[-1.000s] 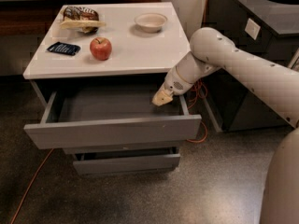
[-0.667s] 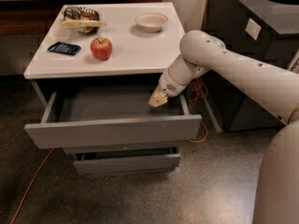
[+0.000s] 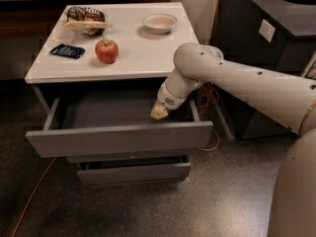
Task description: Place apple into top drawer
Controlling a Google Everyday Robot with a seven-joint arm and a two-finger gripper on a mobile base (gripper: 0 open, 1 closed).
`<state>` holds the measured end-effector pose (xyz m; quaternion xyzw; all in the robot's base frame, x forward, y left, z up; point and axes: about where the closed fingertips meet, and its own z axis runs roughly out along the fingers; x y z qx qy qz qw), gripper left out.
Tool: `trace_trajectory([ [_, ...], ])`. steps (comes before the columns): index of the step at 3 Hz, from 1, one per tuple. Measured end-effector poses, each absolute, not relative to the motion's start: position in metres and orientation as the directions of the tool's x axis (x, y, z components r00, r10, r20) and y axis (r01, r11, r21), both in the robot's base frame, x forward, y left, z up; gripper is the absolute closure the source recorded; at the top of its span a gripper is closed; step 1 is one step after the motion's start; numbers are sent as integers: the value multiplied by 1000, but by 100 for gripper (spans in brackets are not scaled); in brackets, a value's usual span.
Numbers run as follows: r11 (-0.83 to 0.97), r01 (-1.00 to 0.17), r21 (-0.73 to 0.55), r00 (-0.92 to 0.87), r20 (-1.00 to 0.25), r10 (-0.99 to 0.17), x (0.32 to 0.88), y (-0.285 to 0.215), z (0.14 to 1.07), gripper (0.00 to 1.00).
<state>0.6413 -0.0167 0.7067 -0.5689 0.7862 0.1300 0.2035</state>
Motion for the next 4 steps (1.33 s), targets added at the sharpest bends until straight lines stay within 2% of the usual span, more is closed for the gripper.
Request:
trace_trajectory([
  [4, 225, -974, 23, -210, -456, -865, 595, 19, 688, 100],
])
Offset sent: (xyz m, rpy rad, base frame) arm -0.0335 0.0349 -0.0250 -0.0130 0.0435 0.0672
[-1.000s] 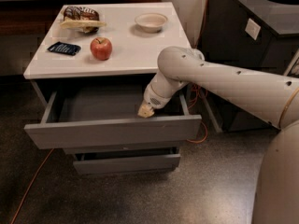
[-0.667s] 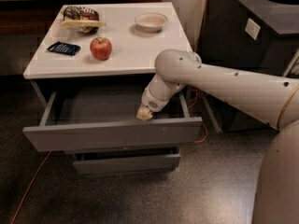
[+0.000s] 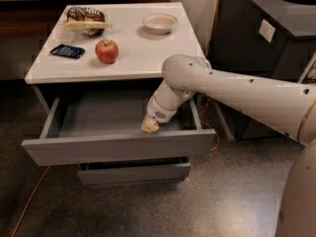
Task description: Place apple into top drawer
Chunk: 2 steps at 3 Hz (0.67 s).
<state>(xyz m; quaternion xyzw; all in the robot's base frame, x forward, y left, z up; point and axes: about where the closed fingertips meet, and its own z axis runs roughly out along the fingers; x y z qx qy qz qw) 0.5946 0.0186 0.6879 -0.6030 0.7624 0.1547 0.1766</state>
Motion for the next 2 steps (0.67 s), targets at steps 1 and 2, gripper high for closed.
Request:
trace_trajectory([
  [1, 200, -979, 44, -197, -468, -861, 577, 24, 692, 100],
  [2, 172, -983, 70, -184, -483, -856, 555, 31, 697, 100],
])
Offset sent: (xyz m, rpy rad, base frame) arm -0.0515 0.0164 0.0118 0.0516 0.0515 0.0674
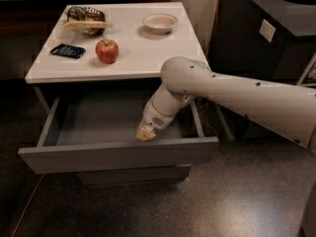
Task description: Place apple into top drawer
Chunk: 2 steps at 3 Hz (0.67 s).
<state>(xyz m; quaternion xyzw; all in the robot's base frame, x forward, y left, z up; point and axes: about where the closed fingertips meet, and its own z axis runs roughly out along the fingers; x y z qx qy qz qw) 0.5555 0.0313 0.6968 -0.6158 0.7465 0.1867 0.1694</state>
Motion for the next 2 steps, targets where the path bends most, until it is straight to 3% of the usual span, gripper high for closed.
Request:
trace_trajectory([
  [2, 190, -977, 94, -211, -519, -829, 552, 19, 724, 100],
])
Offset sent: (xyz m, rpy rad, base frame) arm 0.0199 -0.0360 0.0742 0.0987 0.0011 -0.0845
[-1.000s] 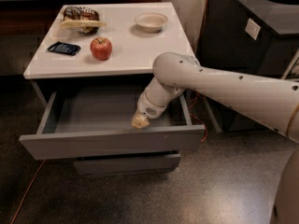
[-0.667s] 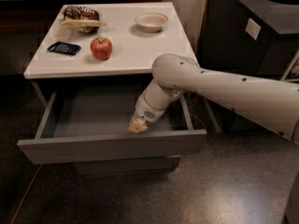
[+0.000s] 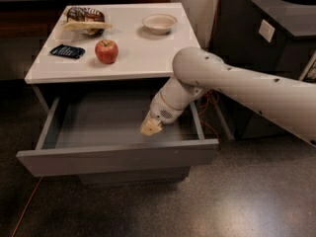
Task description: Place apple into top drawer
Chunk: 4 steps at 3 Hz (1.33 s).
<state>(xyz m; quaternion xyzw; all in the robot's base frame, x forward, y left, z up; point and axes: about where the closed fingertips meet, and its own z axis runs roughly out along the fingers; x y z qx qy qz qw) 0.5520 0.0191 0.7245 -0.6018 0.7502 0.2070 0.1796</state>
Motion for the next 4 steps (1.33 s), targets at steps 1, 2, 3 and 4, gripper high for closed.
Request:
trace_trajectory([
  [1, 229, -970, 83, -237, -544, -805, 585, -2, 772, 100],
  [2, 249, -966, 71, -245, -560, -791, 609, -12, 803, 100],
  [3, 279, -958, 60, -260, -583, -770, 627, -11, 838, 84],
  [4, 318, -946, 59, -284, -624, -728, 646, 5, 878, 52],
])
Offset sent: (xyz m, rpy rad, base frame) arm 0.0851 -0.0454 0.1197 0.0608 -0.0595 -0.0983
